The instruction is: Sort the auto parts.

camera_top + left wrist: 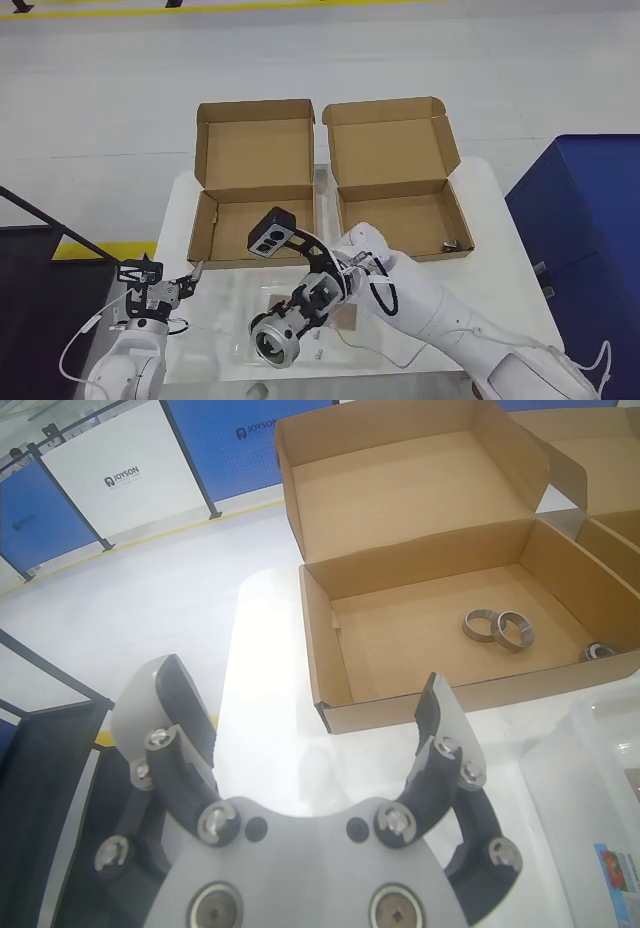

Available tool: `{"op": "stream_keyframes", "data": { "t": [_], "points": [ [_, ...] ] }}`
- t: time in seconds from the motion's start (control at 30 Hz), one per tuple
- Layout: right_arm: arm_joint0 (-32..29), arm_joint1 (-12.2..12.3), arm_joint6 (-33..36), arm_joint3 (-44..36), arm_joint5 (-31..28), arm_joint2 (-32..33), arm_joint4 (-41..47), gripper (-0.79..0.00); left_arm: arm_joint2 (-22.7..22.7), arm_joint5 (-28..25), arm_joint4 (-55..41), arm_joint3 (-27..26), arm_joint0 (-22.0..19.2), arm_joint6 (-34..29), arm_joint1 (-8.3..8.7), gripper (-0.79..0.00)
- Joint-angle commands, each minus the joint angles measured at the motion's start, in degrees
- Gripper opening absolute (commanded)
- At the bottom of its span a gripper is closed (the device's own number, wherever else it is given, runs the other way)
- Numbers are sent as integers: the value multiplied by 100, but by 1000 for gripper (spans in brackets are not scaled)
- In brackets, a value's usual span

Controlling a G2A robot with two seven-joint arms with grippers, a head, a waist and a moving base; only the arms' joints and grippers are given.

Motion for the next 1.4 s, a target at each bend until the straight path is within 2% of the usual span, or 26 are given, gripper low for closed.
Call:
{"op": "stream_keyframes", "data": {
  "t": [0.0,0.2,0.37,0.57,0.7,0.83,0.93,1.0,1.1,1.2,1.37],
  "points": [
    [-5,-3,0,0,17,6,18,-785,0,0,0,0,0,0,0,0],
    [17,1,-66,-14,-47,39,-86,-785,0,0,0,0,0,0,0,0],
    [-24,128,-1248,-752,-1230,845,-1979,-785,0,0,0,0,0,0,0,0],
    [-606,372,-2075,-1568,-2057,1880,-3749,-785,0,0,0,0,0,0,0,0],
    [-961,482,-2473,-2027,-2247,2416,-4806,-785,0,0,0,0,0,0,0,0],
    [-1239,525,-2792,-2454,-2175,2571,-5358,-785,0,0,0,0,0,0,0,0],
    [-1325,542,-2823,-2557,-2138,2548,-5377,-785,0,0,0,0,0,0,0,0],
    [-1345,538,-2724,-2561,-2178,2408,-4966,-785,0,0,0,0,0,0,0,0],
    [-1256,518,-2239,-2503,-2199,2079,-3842,-785,0,0,0,0,0,0,0,0],
    [-949,488,-1678,-2491,-1661,1720,-2471,-785,0,0,0,0,0,0,0,0],
    [-780,379,-1047,-2524,-1031,1566,-1068,-785,0,0,0,0,0,0,0,0]
  ]
}}
